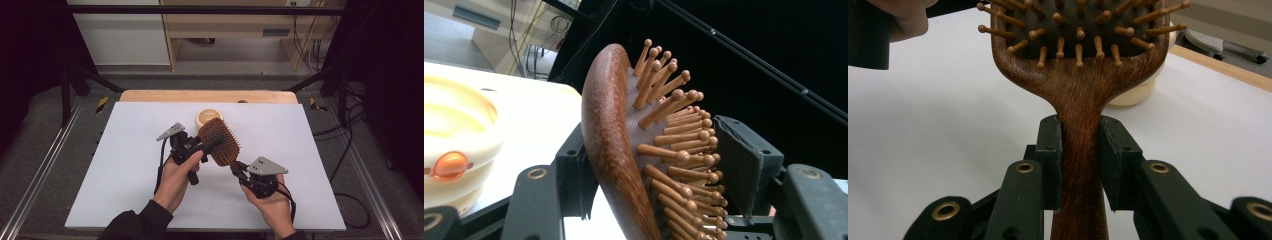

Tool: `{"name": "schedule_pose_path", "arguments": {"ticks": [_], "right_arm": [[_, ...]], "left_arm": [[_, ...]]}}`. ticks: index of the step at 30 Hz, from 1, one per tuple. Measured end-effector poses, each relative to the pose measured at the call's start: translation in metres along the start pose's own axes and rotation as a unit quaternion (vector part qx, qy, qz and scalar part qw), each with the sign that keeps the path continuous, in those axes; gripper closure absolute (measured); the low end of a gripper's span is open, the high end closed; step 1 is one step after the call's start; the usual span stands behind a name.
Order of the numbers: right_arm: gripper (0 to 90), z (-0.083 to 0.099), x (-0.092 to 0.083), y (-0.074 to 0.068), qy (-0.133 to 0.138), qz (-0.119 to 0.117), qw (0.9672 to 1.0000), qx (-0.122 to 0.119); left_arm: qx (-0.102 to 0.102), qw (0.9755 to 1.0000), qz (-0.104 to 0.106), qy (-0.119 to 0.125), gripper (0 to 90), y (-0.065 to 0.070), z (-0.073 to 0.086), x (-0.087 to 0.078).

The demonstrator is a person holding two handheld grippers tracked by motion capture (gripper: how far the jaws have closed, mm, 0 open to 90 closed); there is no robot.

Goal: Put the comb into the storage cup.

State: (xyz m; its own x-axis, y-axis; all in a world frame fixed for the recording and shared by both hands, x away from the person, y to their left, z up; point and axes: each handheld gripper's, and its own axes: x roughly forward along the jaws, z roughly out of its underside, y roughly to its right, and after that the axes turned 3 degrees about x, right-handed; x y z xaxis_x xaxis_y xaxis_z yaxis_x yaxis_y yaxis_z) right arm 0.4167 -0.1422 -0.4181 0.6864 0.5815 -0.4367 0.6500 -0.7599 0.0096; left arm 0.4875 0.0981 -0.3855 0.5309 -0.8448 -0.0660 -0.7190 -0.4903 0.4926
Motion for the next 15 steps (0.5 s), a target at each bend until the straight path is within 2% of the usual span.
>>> {"name": "schedule_pose_path", "arguments": {"ticks": [5,8,15], "right_arm": [[72.8,0.0007,0.0013,-0.0008,-0.004,0.001,1.0000,0.002],[72.8,0.0008,0.0016,-0.0012,-0.003,0.000,1.0000,0.000],[72.8,0.0013,0.0027,-0.0014,-0.004,-0.002,1.0000,0.002]], "left_arm": [[0.000,1.0000,0.001,0.001,41.8,0.0024,-0.0004,0.0016],[-0.007,1.0000,0.003,0.003,44.7,0.0040,-0.0023,0.0002],[-0.010,0.9999,-0.008,-0.010,50.3,0.0083,-0.0054,-0.0006]]}}
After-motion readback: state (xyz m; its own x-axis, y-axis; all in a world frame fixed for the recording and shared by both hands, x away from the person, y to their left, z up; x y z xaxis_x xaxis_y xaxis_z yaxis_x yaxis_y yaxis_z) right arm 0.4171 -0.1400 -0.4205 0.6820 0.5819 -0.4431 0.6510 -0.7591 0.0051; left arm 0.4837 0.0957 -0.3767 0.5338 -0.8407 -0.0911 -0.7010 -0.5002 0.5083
